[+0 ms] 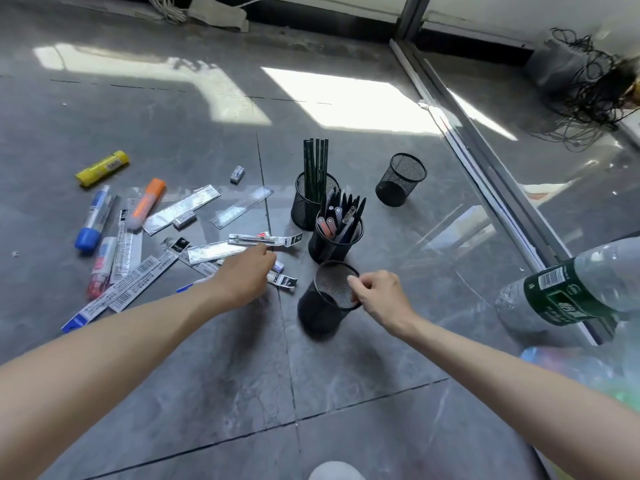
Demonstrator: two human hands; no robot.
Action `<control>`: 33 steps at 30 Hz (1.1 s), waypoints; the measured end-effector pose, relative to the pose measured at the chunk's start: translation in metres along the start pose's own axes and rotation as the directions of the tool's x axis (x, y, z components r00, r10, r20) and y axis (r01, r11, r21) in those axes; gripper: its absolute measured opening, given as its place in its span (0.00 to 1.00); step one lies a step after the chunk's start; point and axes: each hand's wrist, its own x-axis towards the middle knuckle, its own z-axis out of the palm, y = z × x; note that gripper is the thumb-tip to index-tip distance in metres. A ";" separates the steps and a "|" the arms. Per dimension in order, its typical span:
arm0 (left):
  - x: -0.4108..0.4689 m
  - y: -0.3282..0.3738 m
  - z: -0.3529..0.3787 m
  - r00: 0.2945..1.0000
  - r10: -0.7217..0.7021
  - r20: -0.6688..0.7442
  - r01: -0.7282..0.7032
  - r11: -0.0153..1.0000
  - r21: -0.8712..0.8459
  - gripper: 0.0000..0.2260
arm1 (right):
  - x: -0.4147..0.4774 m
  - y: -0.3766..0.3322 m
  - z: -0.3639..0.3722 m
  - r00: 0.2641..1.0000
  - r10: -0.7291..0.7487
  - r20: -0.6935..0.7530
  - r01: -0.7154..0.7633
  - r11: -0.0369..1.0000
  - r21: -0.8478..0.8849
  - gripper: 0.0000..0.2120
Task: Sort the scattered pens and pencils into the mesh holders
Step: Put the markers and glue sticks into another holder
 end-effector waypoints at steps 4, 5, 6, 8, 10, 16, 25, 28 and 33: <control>-0.001 0.015 -0.003 0.999 0.049 -0.014 -0.049 0.999 -0.004 0.13 | -0.001 -0.005 -0.002 0.981 -0.173 0.093 0.170 0.985 0.039 0.12; -0.002 0.017 -0.005 0.998 0.047 -0.038 -0.048 0.998 -0.027 0.13 | -0.001 -0.003 -0.003 0.969 -0.221 0.113 0.217 0.975 0.047 0.11; -0.004 0.020 -0.008 0.995 0.054 -0.084 -0.059 0.996 -0.068 0.13 | 0.000 0.000 -0.005 0.965 -0.241 0.100 0.236 0.970 0.059 0.10; -0.008 0.024 -0.011 0.931 0.191 -0.312 -0.241 0.962 -0.131 0.12 | 0.009 0.006 -0.009 0.978 -0.210 -0.005 0.210 0.975 0.069 0.10; -0.010 0.029 -0.012 0.734 0.472 -0.488 -0.515 0.856 0.053 0.10 | 0.026 0.012 -0.016 0.975 -0.214 -0.066 0.211 0.976 -0.045 0.09; -0.003 0.048 0.018 0.548 0.781 -0.298 -0.705 0.624 0.338 0.14 | 0.091 0.030 -0.046 0.993 -0.113 -0.038 0.091 0.925 -0.369 0.16; 0.025 0.053 0.022 0.578 0.685 -0.444 -0.591 0.726 0.351 0.13 | 0.161 0.036 -0.069 0.995 0.051 -0.089 -0.088 0.870 -0.485 0.17; 0.030 0.055 0.023 0.596 0.672 -0.440 -0.592 0.738 0.324 0.13 | 0.177 0.038 -0.070 0.993 0.093 -0.076 -0.119 0.865 -0.487 0.19; 0.034 0.059 0.026 0.618 0.642 -0.454 -0.568 0.764 0.306 0.13 | 0.199 0.045 -0.074 0.985 0.174 -0.006 -0.157 0.872 -0.464 0.28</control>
